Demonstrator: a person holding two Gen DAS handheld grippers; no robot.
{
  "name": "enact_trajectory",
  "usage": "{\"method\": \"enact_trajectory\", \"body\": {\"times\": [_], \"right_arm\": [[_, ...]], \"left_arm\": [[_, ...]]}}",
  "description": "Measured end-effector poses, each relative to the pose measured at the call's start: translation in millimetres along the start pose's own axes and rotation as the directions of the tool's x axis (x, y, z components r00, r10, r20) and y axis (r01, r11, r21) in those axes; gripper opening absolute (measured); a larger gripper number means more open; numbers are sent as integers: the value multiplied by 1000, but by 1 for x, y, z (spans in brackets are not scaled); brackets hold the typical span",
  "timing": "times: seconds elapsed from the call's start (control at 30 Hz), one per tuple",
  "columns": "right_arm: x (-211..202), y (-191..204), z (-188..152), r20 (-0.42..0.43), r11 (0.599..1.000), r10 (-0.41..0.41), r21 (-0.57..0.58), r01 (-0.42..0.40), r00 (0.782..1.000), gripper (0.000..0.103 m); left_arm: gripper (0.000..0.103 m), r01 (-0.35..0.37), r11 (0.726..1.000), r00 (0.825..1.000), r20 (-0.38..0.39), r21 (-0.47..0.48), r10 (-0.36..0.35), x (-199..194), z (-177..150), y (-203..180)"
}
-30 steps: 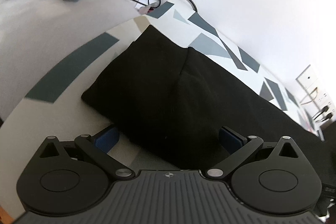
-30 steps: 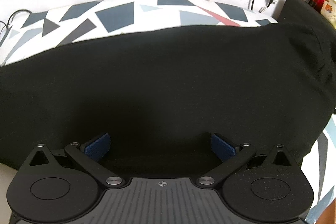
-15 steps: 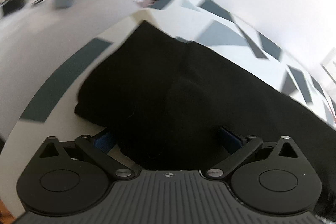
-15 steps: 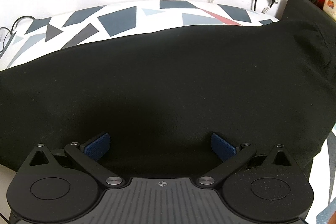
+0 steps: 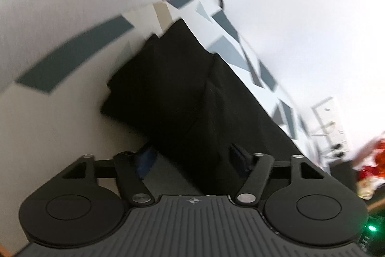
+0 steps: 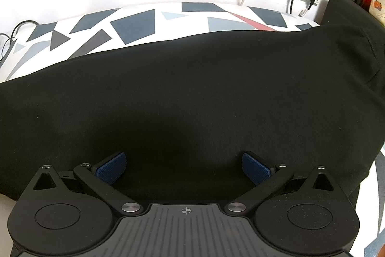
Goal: Fold clothes
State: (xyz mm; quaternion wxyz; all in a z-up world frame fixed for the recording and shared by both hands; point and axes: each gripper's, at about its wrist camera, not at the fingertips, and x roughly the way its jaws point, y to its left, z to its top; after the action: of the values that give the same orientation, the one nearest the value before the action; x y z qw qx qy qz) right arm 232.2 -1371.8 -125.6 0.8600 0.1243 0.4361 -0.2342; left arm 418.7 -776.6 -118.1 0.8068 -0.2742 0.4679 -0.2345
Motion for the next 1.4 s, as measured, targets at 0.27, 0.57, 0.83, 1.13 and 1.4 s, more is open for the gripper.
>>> {"method": "enact_trajectory", "body": {"times": [0.27, 0.57, 0.83, 1.13, 1.4], "right_arm": [[1, 0, 0, 8, 1000, -2, 2, 2, 1000, 102], [-1, -1, -4, 31, 1000, 2, -4, -2, 1000, 102], [1, 2, 0, 14, 1000, -15, 26, 14, 1000, 102], [2, 36, 4, -39, 999, -22, 32, 23, 999, 102], [-9, 42, 10, -61, 996, 88, 34, -86, 994, 102]], "left_arm": [[76, 44, 999, 999, 9, 30, -44, 2, -13, -10], [102, 10, 1000, 997, 80, -25, -8, 36, 9, -24], [32, -328, 882, 944, 74, 338, 323, 58, 17, -89], [16, -302, 935, 953, 88, 188, 290, 40, 54, -50], [15, -455, 807, 890, 227, 377, 396, 23, 52, -64]]}}
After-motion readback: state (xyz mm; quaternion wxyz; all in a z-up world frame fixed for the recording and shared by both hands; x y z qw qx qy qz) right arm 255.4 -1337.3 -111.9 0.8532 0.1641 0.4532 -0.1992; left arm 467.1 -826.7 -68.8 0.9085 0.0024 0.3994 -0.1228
